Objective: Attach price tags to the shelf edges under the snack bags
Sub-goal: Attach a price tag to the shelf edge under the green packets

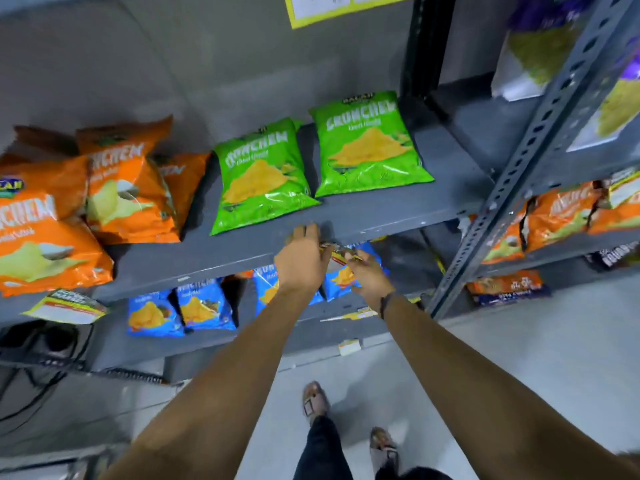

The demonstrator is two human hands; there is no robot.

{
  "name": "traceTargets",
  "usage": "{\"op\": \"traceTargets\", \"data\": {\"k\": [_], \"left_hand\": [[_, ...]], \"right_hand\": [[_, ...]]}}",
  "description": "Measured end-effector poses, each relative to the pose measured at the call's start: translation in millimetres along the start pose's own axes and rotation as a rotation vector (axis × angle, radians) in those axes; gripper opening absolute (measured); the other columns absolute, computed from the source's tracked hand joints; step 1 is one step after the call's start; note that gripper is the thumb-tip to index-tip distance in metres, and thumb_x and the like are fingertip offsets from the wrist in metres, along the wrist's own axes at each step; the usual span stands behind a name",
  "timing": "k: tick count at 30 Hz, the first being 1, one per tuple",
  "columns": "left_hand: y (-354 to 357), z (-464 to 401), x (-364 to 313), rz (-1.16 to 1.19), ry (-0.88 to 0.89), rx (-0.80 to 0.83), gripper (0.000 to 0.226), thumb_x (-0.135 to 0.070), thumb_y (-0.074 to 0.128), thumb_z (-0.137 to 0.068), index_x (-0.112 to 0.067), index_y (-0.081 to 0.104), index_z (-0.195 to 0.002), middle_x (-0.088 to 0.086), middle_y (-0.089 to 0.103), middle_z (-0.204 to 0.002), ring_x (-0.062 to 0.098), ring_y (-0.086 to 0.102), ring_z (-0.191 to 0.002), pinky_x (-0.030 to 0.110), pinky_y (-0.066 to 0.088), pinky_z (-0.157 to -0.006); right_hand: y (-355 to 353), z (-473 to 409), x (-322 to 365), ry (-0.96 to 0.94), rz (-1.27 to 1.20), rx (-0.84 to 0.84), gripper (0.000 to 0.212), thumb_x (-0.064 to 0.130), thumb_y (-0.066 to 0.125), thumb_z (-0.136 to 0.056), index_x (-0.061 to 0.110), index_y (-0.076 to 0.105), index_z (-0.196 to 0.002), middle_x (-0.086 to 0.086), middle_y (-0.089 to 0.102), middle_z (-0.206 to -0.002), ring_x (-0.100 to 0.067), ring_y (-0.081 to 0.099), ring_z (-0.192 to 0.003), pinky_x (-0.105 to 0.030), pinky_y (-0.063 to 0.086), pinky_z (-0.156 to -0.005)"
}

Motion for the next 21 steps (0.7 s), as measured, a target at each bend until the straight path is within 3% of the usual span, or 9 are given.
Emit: {"op": "traceTargets", "data": {"k": [3, 6, 8, 11, 14, 16, 18, 21], "left_hand": [[-0.4, -9.3, -2.6, -0.016, 0.010, 0.001, 0.032, -0.036, 0.056, -0.090, -0.011, 0.052, -0.109, 0.014, 0.059, -0.113, 0.036, 0.056, -0.103, 0.044, 0.051, -0.070], [1.2, -14.4, -5.7, 0.021, 0.025, 0.015, 0.023, -0.030, 0.055, -0.090, -0.010, 0.057, -0.103, 0.014, 0.062, -0.108, 0.036, 0.059, -0.099, 0.041, 0.050, -0.068], [2.6, -19.9, -2.8, 0.058, -0.020, 0.041, 0.020, -0.028, 0.057, -0.090, -0.011, 0.060, -0.098, 0.014, 0.064, -0.105, 0.036, 0.061, -0.098, 0.039, 0.050, -0.070], [4.1, -30.2, 5.5, 0.147, -0.146, 0.130, 0.022, -0.030, 0.063, -0.086, -0.012, 0.065, -0.096, 0.014, 0.069, -0.106, 0.036, 0.063, -0.101, 0.039, 0.052, -0.076], [5.5, -30.5, 10.1, 0.264, -0.187, 0.185, 0.022, -0.032, 0.067, -0.082, -0.012, 0.065, -0.091, 0.014, 0.070, -0.103, 0.035, 0.063, -0.099, 0.037, 0.051, -0.076], [4.5, -23.6, 10.7, 0.230, -0.126, 0.150, 0.016, -0.029, 0.066, -0.083, -0.014, 0.063, -0.086, 0.013, 0.070, -0.097, 0.034, 0.063, -0.094, 0.035, 0.049, -0.072], [3.9, -17.0, 9.8, 0.090, -0.034, 0.082, 0.013, -0.027, 0.065, -0.084, -0.015, 0.061, -0.085, 0.010, 0.069, -0.095, 0.033, 0.063, -0.089, 0.032, 0.044, -0.065], [6.9, -14.2, 3.0, -0.138, 0.086, 0.021, 0.012, -0.024, 0.063, -0.085, -0.013, 0.060, -0.090, 0.009, 0.068, -0.098, 0.033, 0.062, -0.091, 0.030, 0.039, -0.060]], "right_hand": [[4.0, -6.4, 0.5, 0.000, -0.064, 0.039, 0.011, 0.029, 0.051, -0.095, 0.021, 0.054, -0.101, -0.009, 0.058, -0.100, -0.018, 0.051, -0.078, -0.036, 0.044, -0.070], [-3.5, -6.2, 2.2, 0.004, -0.141, 0.001, 0.011, 0.025, 0.053, -0.094, 0.020, 0.057, -0.085, -0.007, 0.060, -0.082, -0.014, 0.054, -0.070, -0.029, 0.044, -0.064], [-6.2, -7.9, 4.2, 0.020, -0.147, 0.007, 0.010, 0.022, 0.052, -0.095, 0.017, 0.058, -0.088, -0.006, 0.060, -0.079, -0.015, 0.056, -0.068, -0.030, 0.047, -0.064], [-9.2, -7.4, 9.3, 0.063, -0.078, 0.062, 0.010, 0.021, 0.052, -0.095, 0.014, 0.058, -0.100, -0.010, 0.061, -0.094, -0.022, 0.059, -0.080, -0.038, 0.052, -0.076], [-17.9, -6.0, 20.0, -0.007, 0.059, 0.058, 0.024, 0.019, 0.055, -0.093, -0.002, 0.061, -0.104, -0.018, 0.063, -0.092, -0.020, 0.059, -0.070, -0.027, 0.053, -0.060], [-26.9, -4.0, 32.8, -0.167, 0.189, -0.022, 0.026, 0.015, 0.060, -0.090, -0.010, 0.063, -0.098, -0.026, 0.067, -0.091, -0.024, 0.060, -0.072, -0.032, 0.055, -0.063], [-32.4, 1.2, 44.8, -0.322, 0.418, -0.099, 0.023, 0.020, 0.066, -0.085, -0.003, 0.066, -0.087, -0.021, 0.072, -0.086, -0.028, 0.065, -0.077, -0.042, 0.054, -0.074], [-33.4, 8.0, 56.9, -0.468, 0.750, -0.184, 0.028, 0.037, 0.066, -0.082, 0.009, 0.066, -0.079, -0.011, 0.073, -0.083, -0.028, 0.065, -0.080, -0.042, 0.053, -0.070]]}}
Point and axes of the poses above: each hand's wrist, its own z-axis away from the middle knuckle, its own y-axis out of the palm, x = y × z, the point moved 8 cm from there along -z, towards the middle knuckle
